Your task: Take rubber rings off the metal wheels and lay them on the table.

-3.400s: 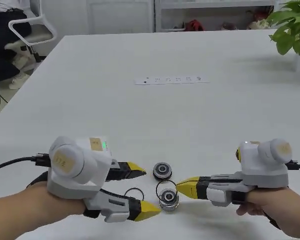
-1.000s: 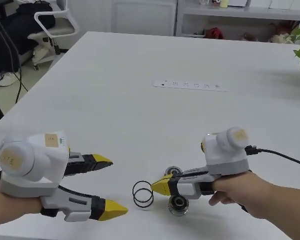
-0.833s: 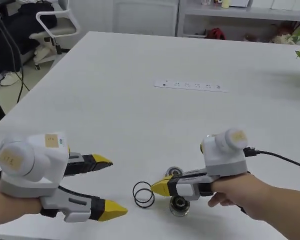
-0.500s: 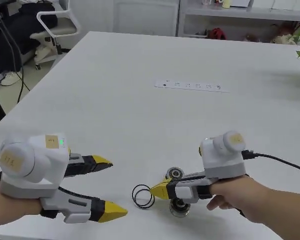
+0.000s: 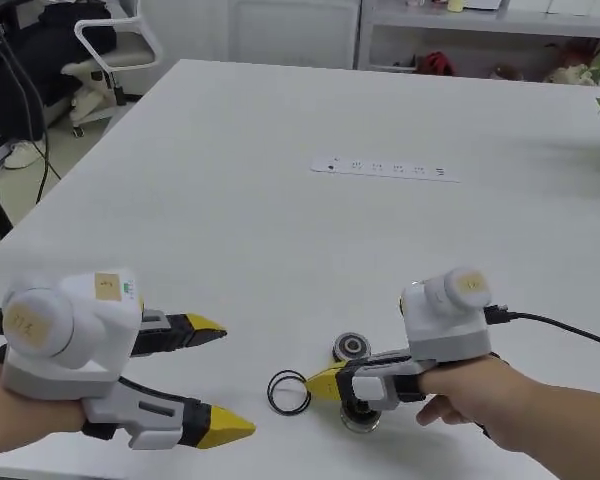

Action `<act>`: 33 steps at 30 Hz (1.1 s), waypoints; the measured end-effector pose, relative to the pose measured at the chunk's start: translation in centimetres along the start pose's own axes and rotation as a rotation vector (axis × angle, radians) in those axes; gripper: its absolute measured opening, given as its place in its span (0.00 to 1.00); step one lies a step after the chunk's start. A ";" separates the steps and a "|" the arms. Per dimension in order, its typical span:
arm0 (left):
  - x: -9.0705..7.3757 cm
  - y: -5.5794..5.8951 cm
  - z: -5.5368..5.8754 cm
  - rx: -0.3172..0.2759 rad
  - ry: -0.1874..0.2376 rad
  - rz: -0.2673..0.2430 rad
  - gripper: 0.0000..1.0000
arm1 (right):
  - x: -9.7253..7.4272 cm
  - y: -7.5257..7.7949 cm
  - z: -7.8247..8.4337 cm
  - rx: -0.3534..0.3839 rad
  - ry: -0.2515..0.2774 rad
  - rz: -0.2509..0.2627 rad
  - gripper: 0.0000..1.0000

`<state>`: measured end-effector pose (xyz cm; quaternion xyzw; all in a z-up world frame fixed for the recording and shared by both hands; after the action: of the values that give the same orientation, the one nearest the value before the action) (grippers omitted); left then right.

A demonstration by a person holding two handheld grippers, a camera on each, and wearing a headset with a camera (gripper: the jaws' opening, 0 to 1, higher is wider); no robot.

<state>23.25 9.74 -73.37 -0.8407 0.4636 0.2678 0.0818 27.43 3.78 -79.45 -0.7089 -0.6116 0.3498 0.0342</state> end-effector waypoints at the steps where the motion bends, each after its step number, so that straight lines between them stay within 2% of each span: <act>1: 0.0 0.0 0.0 0.000 0.000 0.000 0.65 | 0.0 0.0 0.0 0.000 0.000 0.003 0.00; 15: 0.2 -0.1 0.4 -0.007 -0.012 0.001 0.65 | -0.1 1.0 0.2 -0.004 0.001 0.039 0.01; 22: 0.3 -0.2 0.3 -0.006 -0.014 0.002 0.65 | -0.2 0.9 0.0 -0.008 0.008 0.038 0.03; 33: 0.5 -0.2 -0.2 0.008 -0.016 0.010 0.65 | -1.6 0.2 -2.5 -0.049 0.071 0.029 0.06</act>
<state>23.72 9.44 -73.47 -0.8359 0.4680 0.2731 0.0878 28.90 3.28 -76.93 -0.7302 -0.6080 0.3097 0.0332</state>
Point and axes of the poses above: the centre of the closed fingertips' face, and the gripper's own axes: x roughly forward along the fingers, y roughly to its right, z roughly out of its underside, the point moved 1 cm from there along -x, roughly backward along the fingers, and after that the axes turned 6 degrees about -x, right-handed, at the moved point
